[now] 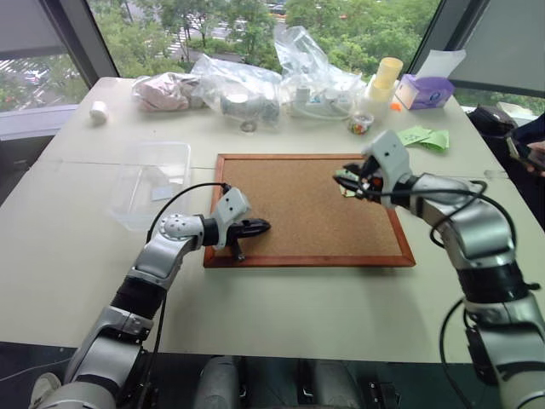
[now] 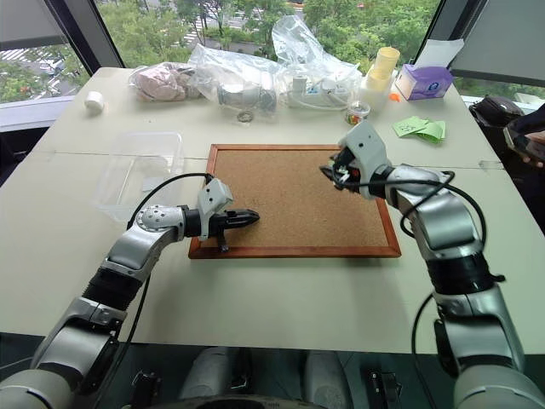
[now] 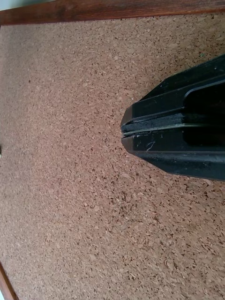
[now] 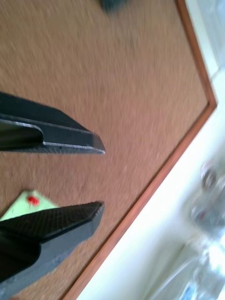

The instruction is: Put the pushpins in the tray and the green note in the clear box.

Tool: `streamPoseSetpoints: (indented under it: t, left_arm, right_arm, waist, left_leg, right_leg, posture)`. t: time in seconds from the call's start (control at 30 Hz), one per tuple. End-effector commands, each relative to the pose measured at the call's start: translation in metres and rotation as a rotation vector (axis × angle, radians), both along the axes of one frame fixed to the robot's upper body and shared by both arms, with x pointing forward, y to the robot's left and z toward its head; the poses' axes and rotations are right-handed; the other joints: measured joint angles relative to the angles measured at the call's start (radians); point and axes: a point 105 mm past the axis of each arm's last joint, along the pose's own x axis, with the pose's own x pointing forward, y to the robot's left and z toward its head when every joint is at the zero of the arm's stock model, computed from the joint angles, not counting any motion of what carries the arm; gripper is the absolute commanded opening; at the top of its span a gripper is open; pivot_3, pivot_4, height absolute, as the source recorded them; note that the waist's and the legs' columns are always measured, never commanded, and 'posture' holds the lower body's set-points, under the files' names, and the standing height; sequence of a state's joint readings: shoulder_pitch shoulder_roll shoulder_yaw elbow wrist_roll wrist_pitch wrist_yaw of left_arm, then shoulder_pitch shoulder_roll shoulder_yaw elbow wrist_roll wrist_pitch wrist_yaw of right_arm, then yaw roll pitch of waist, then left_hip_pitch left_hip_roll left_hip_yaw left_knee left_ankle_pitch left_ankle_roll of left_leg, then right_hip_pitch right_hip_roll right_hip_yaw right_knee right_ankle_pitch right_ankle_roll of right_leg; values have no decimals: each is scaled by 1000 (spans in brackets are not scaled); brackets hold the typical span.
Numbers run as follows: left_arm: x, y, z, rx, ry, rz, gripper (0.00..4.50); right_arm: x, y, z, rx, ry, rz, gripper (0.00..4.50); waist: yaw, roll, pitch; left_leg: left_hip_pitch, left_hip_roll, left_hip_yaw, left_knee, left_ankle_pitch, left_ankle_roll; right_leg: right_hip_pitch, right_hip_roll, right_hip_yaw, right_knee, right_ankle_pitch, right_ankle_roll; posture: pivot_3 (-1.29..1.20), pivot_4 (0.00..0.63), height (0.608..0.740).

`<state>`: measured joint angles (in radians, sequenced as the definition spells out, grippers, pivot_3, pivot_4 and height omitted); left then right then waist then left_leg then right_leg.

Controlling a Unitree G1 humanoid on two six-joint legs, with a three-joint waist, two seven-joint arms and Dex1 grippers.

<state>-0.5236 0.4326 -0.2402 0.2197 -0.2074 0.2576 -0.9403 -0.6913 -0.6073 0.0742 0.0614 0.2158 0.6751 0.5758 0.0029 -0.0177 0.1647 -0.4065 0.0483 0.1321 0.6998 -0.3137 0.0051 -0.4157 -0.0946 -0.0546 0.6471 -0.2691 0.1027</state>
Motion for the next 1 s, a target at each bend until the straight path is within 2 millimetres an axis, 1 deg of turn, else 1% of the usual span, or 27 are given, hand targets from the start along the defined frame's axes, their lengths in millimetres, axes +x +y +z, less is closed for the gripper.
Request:
streamPoseSetpoints:
  t: [0.03,0.17,0.4,0.5,0.67,0.8,1.0]
  left_arm:
    - [-2,5,-10,28,34,22,0]
    - [-4,3,-10,13,35,26,0]
    - [-7,2,-7,1,28,38,0]
    - [-7,2,-6,-2,27,44,0]
    - [-9,3,-6,-11,27,59,0]
    - [-12,3,-6,-14,28,64,0]
    - [-13,2,-5,-19,27,71,0]
  right_arm:
    - [16,-10,2,12,-8,-78,1261]
    - [33,-15,-11,37,37,-138,1261]
    - [56,-15,-18,51,48,-184,1261]
    - [61,-12,-22,75,66,-185,1261]
    - [65,-15,-27,75,86,-210,1261]
    - [67,-18,-30,87,96,-226,1261]
    - [68,-15,-33,122,117,-211,1261]
  waist:
    - [-1,0,0]
    - [-12,0,0]
    - [-18,1,-1]
    - [-18,1,-1]
    - [-20,2,-1]
    - [-22,2,-1]
    - [-24,2,-1]
  left_leg:
    - [0,0,0,0,0,0]
    - [0,0,1,0,0,0]
    - [0,0,0,0,0,0]
    - [0,1,0,0,0,-1]
    - [0,1,1,0,0,-1]
    - [0,1,1,-1,0,-1]
    - [0,1,1,-1,0,-1]
  right_leg:
    - [0,0,0,0,0,0]
    - [0,0,0,0,0,0]
    - [0,0,0,1,0,0]
    - [0,0,0,0,0,0]
    - [0,0,0,0,0,0]
    - [0,0,0,0,0,0]
    - [0,0,0,0,0,0]
  posture:
    - [0,150,740]
    - [0,150,740]
    - [0,150,740]
    - [0,150,740]
    - [0,150,740]
    - [0,150,740]
    - [0,150,740]
